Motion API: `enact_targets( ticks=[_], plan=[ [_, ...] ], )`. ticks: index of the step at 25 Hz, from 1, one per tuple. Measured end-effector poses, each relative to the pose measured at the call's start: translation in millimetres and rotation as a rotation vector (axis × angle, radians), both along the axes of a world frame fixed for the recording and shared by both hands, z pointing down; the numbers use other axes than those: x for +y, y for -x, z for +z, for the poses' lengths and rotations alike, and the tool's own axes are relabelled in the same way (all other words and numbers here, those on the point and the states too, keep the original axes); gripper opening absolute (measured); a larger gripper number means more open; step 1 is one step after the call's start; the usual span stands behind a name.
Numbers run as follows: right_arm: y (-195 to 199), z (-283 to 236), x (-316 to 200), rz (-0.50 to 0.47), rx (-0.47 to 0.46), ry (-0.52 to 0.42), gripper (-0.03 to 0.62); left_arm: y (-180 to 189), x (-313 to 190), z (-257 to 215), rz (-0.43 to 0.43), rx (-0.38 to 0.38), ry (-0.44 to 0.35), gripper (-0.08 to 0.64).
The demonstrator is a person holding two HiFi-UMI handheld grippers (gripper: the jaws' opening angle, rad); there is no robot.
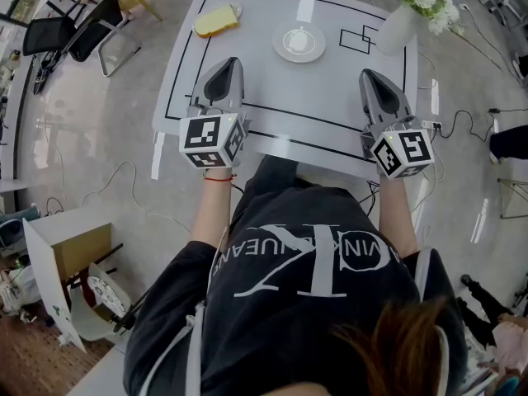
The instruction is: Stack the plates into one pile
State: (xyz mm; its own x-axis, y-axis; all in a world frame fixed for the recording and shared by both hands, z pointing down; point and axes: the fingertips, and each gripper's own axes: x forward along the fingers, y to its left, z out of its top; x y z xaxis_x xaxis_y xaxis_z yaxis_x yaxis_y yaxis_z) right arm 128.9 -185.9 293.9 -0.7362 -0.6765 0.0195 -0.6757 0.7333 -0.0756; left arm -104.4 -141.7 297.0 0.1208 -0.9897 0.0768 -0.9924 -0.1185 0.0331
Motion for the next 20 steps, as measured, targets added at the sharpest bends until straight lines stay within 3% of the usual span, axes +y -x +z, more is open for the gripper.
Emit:
enact_targets(
  ticks=[20],
  plan=[
    [-7.1, 0.2, 4.4, 0.012, -0.016, -0.003, 0.002, -8.7, -0.9, 1.9, 0.021, -0.003, 0.009, 0.011]
  ],
)
